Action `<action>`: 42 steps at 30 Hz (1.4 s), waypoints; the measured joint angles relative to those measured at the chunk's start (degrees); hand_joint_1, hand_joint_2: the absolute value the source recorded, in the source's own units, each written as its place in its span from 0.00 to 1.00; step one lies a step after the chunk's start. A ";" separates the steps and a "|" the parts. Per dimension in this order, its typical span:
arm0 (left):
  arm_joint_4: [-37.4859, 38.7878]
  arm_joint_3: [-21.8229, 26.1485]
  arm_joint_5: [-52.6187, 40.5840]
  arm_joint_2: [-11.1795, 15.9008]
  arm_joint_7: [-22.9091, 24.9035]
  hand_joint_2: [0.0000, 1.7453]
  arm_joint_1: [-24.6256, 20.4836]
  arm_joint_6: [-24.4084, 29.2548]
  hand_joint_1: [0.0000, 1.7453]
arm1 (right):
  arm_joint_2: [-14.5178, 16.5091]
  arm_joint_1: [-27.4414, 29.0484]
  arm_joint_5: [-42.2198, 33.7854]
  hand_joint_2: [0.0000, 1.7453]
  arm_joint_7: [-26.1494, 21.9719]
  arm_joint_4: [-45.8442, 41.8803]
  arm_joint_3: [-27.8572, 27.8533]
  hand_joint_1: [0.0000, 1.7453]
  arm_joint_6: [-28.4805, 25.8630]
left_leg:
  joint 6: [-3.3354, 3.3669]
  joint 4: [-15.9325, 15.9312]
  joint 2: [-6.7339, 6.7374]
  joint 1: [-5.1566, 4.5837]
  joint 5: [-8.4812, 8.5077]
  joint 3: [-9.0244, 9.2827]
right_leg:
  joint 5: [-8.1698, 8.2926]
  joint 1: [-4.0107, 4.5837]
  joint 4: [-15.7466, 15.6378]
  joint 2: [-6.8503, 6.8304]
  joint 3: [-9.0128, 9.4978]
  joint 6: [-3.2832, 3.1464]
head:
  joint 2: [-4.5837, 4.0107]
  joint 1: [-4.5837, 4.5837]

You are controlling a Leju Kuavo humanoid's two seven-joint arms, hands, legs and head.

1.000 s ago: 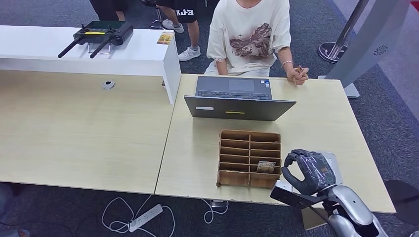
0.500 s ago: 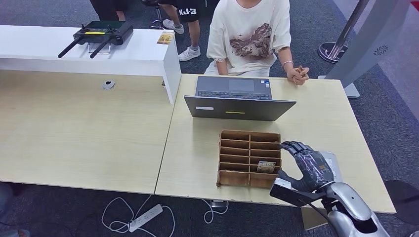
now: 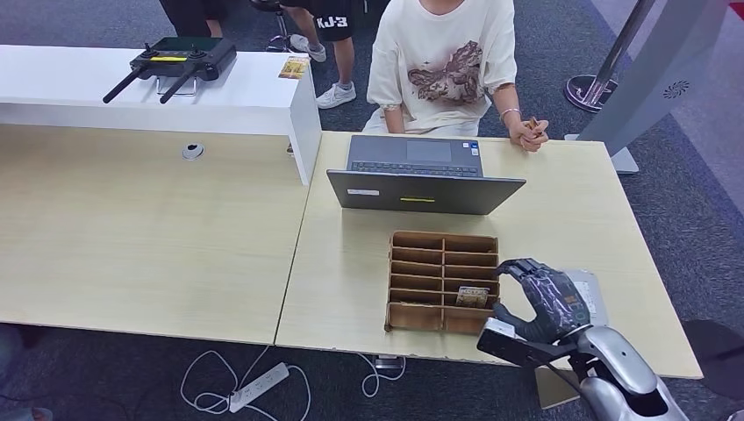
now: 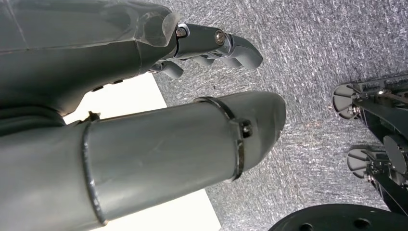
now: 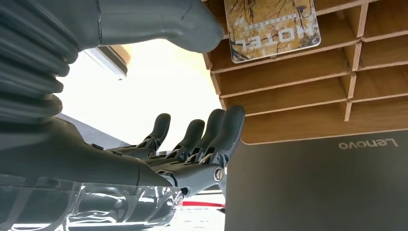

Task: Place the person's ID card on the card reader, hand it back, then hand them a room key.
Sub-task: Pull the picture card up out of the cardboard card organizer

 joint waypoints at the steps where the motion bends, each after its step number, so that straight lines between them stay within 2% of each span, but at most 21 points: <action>1: 0.00 0.00 -0.02 0.00 0.00 0.00 0.00 0.00 0.00 | 0.01 0.06 0.08 1.00 0.08 -0.01 0.14 0.42 -0.01 | 0.00 0.00 0.00 0.00 0.00 0.00 | 0.00 0.00 0.00 0.00 0.00 0.00 | 0.00 0.00; 16: 0.00 -0.08 -0.47 0.17 0.01 0.00 -0.01 0.00 0.00 | 0.09 0.64 0.93 1.00 0.66 -0.02 1.58 0.45 0.02 | 0.00 0.00 0.00 0.00 0.00 0.00 | 0.00 0.00 0.00 0.00 0.00 0.00 | 0.00 0.00; 21: 0.00 -0.08 -0.45 0.19 0.01 0.00 -0.01 0.00 0.00 | 0.15 0.64 1.09 1.00 0.87 -0.02 1.97 0.41 0.05 | 0.00 0.00 0.00 0.00 0.00 -0.01 | 0.00 0.00 0.00 0.00 0.00 0.00 | 0.00 0.00; 42: 0.00 -0.09 -0.43 0.27 0.04 0.00 -0.01 0.00 0.00 | 0.40 0.60 1.60 1.00 1.08 0.04 2.10 0.43 0.07 | 0.00 0.00 0.00 0.00 0.00 -0.01 | 0.00 0.00 0.00 0.00 0.00 0.00 | 0.00 0.00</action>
